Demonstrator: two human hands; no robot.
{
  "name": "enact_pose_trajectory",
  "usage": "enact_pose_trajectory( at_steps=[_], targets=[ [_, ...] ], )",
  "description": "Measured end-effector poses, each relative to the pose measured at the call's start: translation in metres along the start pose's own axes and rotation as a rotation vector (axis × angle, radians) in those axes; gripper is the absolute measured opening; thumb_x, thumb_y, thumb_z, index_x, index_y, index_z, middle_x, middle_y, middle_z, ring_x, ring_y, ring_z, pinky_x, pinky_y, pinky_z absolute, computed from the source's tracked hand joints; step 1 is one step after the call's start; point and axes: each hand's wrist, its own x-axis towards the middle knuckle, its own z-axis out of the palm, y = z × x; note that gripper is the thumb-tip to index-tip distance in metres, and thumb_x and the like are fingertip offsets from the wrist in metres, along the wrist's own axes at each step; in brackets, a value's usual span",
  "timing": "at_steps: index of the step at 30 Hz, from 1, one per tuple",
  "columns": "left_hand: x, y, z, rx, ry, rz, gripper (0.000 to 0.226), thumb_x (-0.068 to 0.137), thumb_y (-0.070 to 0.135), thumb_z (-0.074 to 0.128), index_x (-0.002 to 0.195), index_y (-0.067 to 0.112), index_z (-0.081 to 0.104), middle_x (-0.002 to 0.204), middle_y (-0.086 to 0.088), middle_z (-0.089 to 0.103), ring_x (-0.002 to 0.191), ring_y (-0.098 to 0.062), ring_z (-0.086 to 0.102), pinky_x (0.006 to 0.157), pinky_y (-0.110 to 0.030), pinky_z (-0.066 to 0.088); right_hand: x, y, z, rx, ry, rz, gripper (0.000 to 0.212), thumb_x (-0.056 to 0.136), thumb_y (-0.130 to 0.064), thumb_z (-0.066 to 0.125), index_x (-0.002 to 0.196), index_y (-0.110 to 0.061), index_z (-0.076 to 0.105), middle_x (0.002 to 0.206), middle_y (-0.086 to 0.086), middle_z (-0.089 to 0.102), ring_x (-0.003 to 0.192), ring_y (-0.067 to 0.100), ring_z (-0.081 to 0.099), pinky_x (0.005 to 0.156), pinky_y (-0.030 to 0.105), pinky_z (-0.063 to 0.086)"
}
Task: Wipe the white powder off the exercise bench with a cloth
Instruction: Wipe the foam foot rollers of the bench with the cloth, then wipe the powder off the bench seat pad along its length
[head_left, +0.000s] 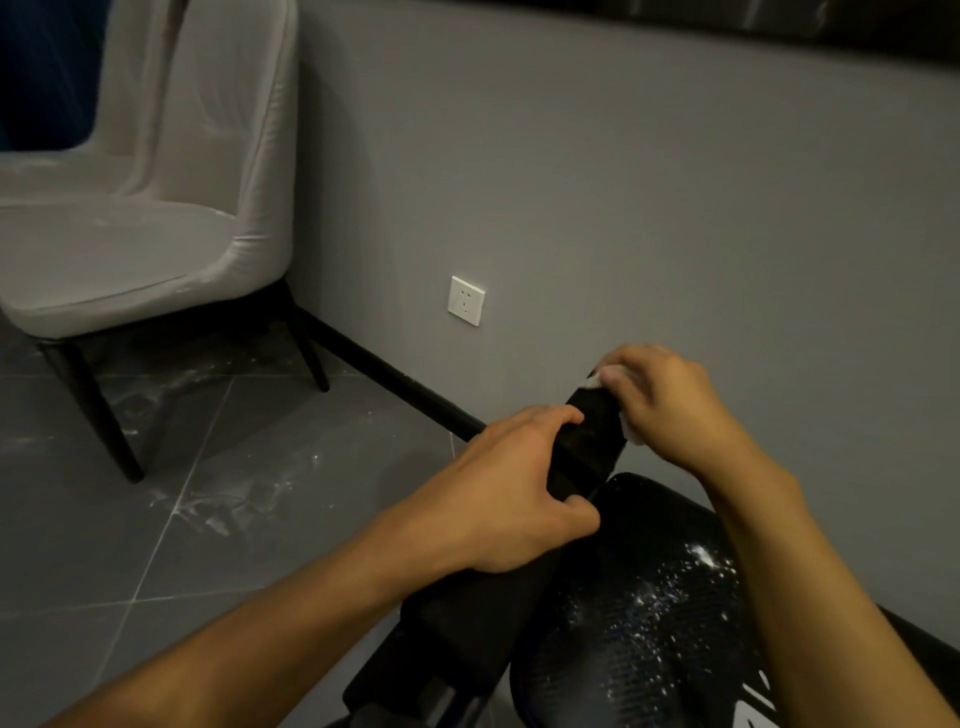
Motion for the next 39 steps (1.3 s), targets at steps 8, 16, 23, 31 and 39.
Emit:
enact_pose_trajectory(
  at_steps=[8, 16, 23, 31, 39],
  targets=[
    [0.002, -0.005, 0.005, -0.136, 0.013, -0.029, 0.069, 0.071, 0.049, 0.066, 0.136, 0.043, 0.043, 0.121, 0.019, 0.055, 0.105, -0.003, 0.059, 0.09, -0.032, 0.057, -0.043, -0.011, -0.007, 0.241, -0.116, -0.162, 0.013, 0.1, -0.024, 0.057, 0.105, -0.029, 0.068, 0.103, -0.006, 0.062, 0.098, 0.007, 0.061, 0.087, 0.032, 0.051],
    [0.008, -0.014, 0.006, -0.157, 0.032, -0.04, 0.069, 0.072, 0.048, 0.07, 0.137, 0.04, 0.047, 0.129, 0.019, 0.049, 0.117, -0.003, 0.053, 0.105, -0.033, 0.048, -0.11, 0.004, 0.007, 0.327, 0.033, 0.072, 0.012, 0.098, -0.026, 0.059, 0.103, -0.035, 0.066, 0.104, -0.018, 0.061, 0.102, 0.0, 0.06, 0.086, 0.022, 0.049],
    [0.004, -0.013, 0.005, -0.133, 0.0, -0.045, 0.07, 0.079, 0.039, 0.071, 0.143, 0.04, 0.042, 0.13, 0.019, 0.045, 0.116, -0.006, 0.054, 0.102, -0.037, 0.05, -0.157, 0.007, 0.005, 0.312, 0.186, 0.239, 0.019, 0.099, -0.023, 0.059, 0.105, -0.041, 0.064, 0.107, -0.015, 0.061, 0.104, 0.002, 0.059, 0.087, 0.01, 0.044],
    [-0.003, 0.012, 0.004, 0.381, 0.025, 0.082, 0.06, 0.088, 0.049, 0.061, 0.143, 0.039, 0.038, 0.147, 0.008, 0.031, 0.123, -0.016, 0.046, 0.087, -0.038, 0.048, -0.199, -0.029, 0.023, 0.239, 0.106, 0.256, 0.017, 0.102, -0.036, 0.051, 0.115, -0.035, 0.063, 0.108, -0.015, 0.054, 0.099, 0.002, 0.057, 0.085, 0.02, 0.047],
    [-0.036, 0.015, -0.002, 0.434, 0.073, 0.085, 0.053, 0.092, 0.052, 0.057, 0.142, 0.041, 0.043, 0.154, 0.004, 0.023, 0.13, -0.018, 0.043, 0.088, -0.037, 0.05, -0.191, -0.051, 0.058, -0.16, -0.06, 0.181, 0.026, 0.101, -0.046, 0.047, 0.117, -0.031, 0.061, 0.106, -0.004, 0.048, 0.082, 0.022, 0.062, 0.066, 0.035, 0.049]
  ],
)
